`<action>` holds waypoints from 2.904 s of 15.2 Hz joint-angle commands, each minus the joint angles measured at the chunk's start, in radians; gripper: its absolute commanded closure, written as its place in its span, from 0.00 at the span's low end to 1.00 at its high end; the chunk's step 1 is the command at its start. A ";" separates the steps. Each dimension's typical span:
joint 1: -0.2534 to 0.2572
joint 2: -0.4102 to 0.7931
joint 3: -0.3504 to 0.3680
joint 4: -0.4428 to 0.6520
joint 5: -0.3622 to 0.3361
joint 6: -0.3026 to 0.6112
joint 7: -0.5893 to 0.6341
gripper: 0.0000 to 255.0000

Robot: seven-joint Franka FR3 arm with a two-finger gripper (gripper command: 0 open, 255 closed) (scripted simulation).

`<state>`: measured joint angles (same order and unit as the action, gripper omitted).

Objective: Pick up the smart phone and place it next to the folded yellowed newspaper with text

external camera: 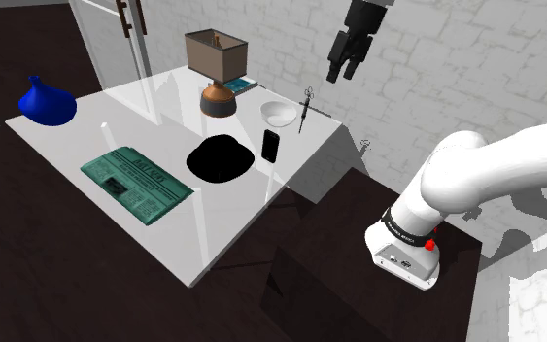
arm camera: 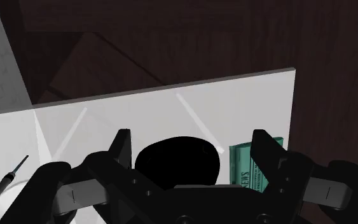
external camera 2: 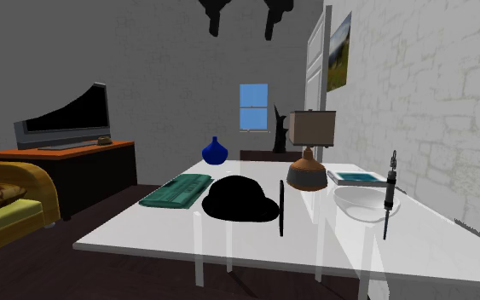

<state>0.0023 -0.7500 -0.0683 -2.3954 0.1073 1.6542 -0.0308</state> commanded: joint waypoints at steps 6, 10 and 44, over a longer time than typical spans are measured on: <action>0.001 0.103 -0.008 -0.070 -0.020 0.193 -0.048 0.00; 0.004 0.212 -0.016 -0.099 -0.031 0.348 -0.084 0.00; -0.002 1.080 -0.027 0.164 0.029 1.046 -0.291 0.00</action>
<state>0.0002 0.3298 -0.0955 -2.2318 0.1359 2.6996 -0.3216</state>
